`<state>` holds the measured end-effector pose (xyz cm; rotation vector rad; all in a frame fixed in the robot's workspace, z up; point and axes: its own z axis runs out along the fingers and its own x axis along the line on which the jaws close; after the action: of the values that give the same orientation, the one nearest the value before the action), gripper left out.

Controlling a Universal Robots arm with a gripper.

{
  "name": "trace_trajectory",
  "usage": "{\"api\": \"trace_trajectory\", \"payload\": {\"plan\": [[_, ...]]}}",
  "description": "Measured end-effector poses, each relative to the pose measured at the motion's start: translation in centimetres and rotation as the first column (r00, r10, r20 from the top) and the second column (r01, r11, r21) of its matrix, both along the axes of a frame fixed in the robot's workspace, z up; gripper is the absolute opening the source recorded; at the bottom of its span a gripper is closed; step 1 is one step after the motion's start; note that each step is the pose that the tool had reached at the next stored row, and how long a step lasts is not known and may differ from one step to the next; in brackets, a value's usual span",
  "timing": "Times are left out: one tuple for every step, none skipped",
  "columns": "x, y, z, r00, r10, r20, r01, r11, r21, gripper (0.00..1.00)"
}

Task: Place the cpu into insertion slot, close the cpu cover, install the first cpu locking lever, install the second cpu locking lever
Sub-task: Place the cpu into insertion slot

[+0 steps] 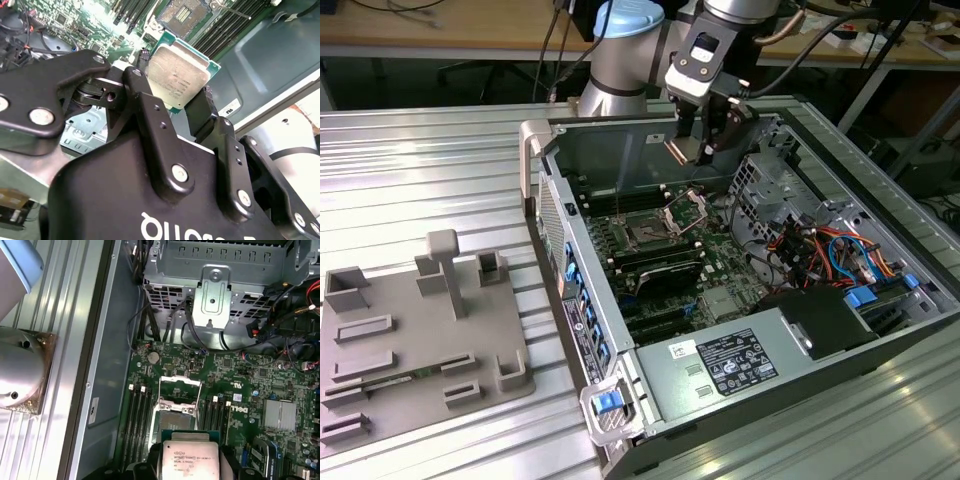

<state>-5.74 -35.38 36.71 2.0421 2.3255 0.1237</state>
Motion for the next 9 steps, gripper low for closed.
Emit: {"api": "trace_trajectory", "payload": {"plan": [[-0.02,0.0,-0.04,0.9999,-0.014,-0.0004,0.014,0.9999,0.0001,0.55],[-0.05,0.0,-0.09,0.9997,-0.024,-0.0005,0.024,0.9997,0.0001,0.55],[-0.07,0.0,-0.14,0.9995,-0.033,-0.0005,0.033,0.9995,0.0002,0.55],[-0.1,0.0,-0.22,0.999,-0.045,-0.0006,0.045,0.999,0.0002,0.55],[-0.12,0.0,-0.28,0.9985,-0.054,-0.0006,0.054,0.9985,0.0001,0.55],[-0.15,0.01,-0.35,0.9979,-0.064,-0.0006,0.064,0.9979,0.0001,0.55],[-0.17,0.0,-0.43,0.9974,-0.073,-0.0005,0.073,0.9974,-0.0001,0.55],[-0.18,0.0,-0.52,0.9966,-0.082,-0.0005,0.082,0.9966,-0.0005,0.55],[-0.2,0.01,-0.6,0.996,-0.089,-0.0005,0.089,0.996,-0.0008,0.55]]}}
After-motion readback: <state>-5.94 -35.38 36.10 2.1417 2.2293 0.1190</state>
